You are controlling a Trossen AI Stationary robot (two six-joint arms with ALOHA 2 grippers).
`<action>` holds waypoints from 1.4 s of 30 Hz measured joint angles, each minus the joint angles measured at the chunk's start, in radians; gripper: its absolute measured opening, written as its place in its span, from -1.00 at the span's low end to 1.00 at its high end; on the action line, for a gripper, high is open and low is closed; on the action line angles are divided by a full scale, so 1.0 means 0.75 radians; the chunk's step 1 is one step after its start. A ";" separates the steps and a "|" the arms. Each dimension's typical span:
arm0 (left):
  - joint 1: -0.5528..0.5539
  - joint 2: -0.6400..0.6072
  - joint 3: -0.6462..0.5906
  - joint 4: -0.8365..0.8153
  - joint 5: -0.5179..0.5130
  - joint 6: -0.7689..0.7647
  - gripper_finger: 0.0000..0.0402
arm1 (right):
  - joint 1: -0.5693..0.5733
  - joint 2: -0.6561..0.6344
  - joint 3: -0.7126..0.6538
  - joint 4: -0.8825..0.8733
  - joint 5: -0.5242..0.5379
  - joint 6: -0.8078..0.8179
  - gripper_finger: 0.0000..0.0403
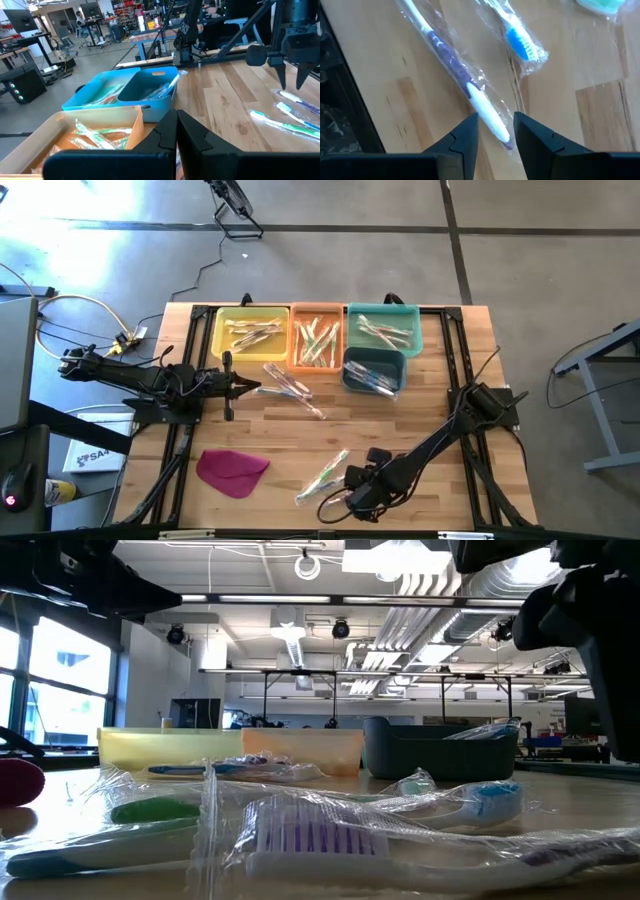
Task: Pick & Place Toothbrushes
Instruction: Put the violet toothbrush into the yellow bin
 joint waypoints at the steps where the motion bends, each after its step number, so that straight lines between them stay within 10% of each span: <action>1: 0.000 0.000 0.000 0.000 0.000 0.000 -1.00 | 0.001 0.000 -0.008 0.011 0.000 -0.006 -0.42; 32: 0.000 0.000 0.000 -0.005 0.000 0.001 -1.00 | 0.011 -0.009 -0.227 0.276 0.004 -0.006 -0.42; 42: 0.000 0.000 0.000 -0.005 0.000 0.001 -1.00 | 0.009 -0.008 -0.234 0.297 0.012 0.035 -0.81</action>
